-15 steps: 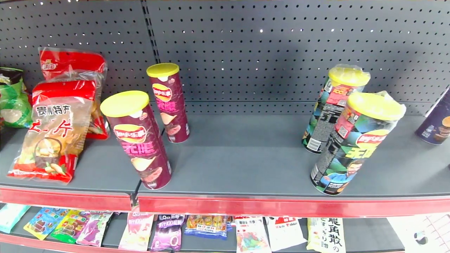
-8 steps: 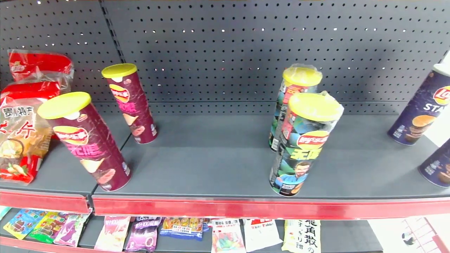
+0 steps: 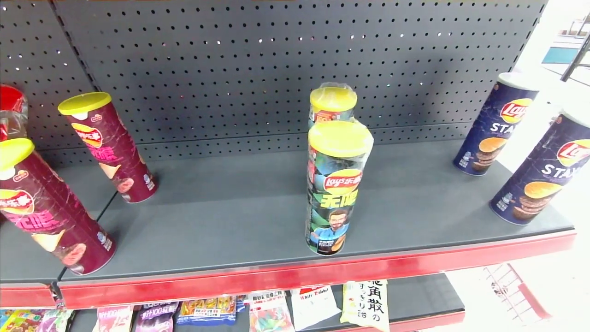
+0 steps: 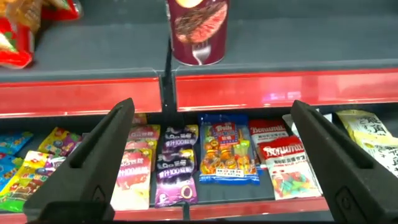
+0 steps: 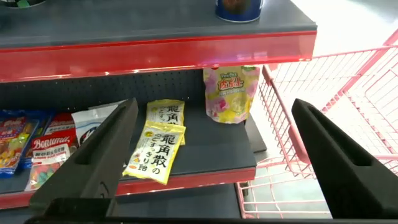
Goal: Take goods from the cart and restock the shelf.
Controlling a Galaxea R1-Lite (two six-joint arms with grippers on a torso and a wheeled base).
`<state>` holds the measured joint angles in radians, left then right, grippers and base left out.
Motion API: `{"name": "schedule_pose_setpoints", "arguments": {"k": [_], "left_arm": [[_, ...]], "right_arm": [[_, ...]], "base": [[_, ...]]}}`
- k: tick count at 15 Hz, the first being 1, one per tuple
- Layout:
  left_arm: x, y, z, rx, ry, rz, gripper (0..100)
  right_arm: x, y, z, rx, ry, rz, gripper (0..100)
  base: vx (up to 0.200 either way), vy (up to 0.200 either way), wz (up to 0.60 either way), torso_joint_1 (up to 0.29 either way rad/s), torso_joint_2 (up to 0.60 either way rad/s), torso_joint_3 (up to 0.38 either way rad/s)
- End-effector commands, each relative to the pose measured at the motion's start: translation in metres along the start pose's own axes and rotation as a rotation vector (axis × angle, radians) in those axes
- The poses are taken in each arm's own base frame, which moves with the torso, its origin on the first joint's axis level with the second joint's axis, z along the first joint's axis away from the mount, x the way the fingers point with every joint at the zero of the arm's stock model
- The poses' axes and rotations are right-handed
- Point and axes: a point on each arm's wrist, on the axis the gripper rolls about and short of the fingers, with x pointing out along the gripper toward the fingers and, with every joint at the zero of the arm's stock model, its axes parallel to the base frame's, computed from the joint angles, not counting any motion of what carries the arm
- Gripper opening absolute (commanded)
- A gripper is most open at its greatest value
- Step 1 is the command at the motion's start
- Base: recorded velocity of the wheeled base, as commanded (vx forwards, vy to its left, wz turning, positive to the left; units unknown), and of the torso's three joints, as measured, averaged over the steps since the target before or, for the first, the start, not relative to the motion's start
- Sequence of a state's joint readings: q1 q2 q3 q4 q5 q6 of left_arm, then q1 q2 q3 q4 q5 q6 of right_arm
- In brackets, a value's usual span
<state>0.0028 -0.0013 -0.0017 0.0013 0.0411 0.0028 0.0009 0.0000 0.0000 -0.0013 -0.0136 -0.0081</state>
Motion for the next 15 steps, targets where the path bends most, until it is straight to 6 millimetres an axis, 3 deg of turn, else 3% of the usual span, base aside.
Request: {"name": "schedule_pose_setpoints", "arguments": {"k": [1, 3, 9, 11, 15], "left_arm": [[0.0001, 0.0, 0.0, 0.0, 0.002, 0.001, 100], [0.0001, 0.0, 0.0, 0.0, 0.002, 0.002, 100], [0.0001, 0.0, 0.0, 0.0, 0.002, 0.001, 100], [0.0001, 0.0, 0.0, 0.0, 0.002, 0.001, 100], [0.0001, 0.0, 0.0, -0.001, 0.002, 0.001, 100]], "right_arm": [[0.0001, 0.0, -0.0001, -0.001, 0.003, 0.001, 100], [0.0001, -0.0001, 0.0001, -0.001, 0.001, -0.001, 100], [0.0001, -0.0001, -0.0001, -0.001, 0.003, -0.001, 100], [0.0001, -0.0001, 0.0001, -0.001, 0.001, -0.001, 100], [0.0001, -0.0001, 0.0001, 0.0, 0.001, -0.001, 100]], "base": [[0.0, 0.0, 0.0, 0.0, 0.0, 0.0], [0.0, 0.0, 0.0, 0.0, 0.0, 0.0], [-0.2, 0.0, 0.0, 0.002, 0.0, 0.004], [0.0, 0.0, 0.0, 0.0, 0.0, 0.0], [0.0, 0.0, 0.45, 0.001, 0.0, 0.001]]}}
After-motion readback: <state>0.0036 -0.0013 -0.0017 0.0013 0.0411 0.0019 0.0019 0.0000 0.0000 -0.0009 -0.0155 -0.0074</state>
